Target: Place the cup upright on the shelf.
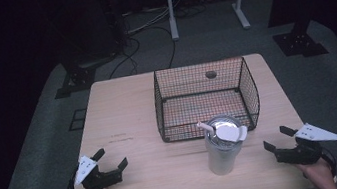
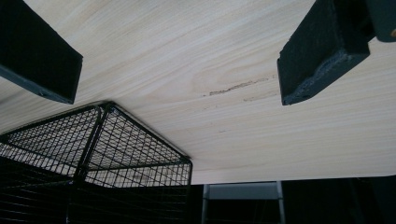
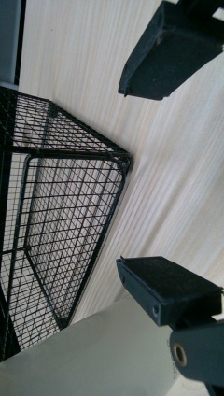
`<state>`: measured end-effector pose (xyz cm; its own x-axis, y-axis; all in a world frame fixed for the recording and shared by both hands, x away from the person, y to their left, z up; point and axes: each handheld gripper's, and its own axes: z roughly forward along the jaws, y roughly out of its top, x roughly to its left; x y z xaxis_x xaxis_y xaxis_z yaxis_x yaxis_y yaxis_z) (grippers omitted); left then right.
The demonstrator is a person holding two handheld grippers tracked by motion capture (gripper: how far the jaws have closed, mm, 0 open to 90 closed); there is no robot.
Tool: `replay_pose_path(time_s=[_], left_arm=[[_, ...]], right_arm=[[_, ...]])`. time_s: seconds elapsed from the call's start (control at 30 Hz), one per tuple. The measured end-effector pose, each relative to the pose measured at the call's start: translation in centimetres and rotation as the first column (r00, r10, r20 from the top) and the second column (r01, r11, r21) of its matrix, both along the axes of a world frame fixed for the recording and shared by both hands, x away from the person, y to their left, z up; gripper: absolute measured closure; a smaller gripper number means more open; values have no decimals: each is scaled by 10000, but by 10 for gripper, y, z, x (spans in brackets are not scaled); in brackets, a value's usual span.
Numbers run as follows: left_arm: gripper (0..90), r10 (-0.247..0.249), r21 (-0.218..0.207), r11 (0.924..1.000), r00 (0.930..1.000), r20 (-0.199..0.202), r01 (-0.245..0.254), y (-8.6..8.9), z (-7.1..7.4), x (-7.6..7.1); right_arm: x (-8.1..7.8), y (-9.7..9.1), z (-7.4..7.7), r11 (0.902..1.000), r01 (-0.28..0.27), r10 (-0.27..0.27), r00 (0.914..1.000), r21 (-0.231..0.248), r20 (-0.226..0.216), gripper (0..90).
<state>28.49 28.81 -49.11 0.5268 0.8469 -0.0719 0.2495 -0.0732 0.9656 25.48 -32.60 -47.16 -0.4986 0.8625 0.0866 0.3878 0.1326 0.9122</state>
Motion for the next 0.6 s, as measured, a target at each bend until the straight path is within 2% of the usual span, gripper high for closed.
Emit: replay_pose_path(time_s=[0.37,0.57,0.6], left_arm=[[0,-20,41,10000,10000,17,20,-1,0,-1],[0,-10,9,10000,10000,63,10,-1,0,-1],[0,-20,36,10000,10000,56,20,-1,0,-1]], right_arm=[[-4,11,5,9979,-526,528,9986,-367,39,129],[-6,18,14,9937,-998,1010,9947,-512,203,128],[-7,22,18,9905,-1228,1246,9918,-614,274,127]])
